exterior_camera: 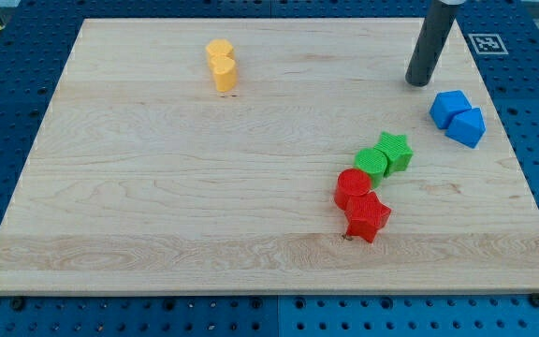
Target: Move the blue cube and the blue triangle towards the bottom right of the board
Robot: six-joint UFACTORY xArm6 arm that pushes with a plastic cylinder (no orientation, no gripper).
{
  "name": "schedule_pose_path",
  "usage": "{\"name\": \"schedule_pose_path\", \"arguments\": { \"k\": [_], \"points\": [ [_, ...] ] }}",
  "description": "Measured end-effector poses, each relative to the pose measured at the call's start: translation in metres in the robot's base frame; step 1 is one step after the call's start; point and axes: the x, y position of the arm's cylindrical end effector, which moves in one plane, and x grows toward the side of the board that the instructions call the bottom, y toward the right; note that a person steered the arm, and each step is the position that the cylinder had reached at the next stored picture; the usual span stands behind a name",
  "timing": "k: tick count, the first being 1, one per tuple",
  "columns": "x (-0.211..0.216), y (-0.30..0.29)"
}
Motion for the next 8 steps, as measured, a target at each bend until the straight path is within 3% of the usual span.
{"name": "schedule_pose_path", "arguments": {
  "k": [4,8],
  "points": [
    [0.024,0.029],
    [0.084,0.044]
  ]
}}
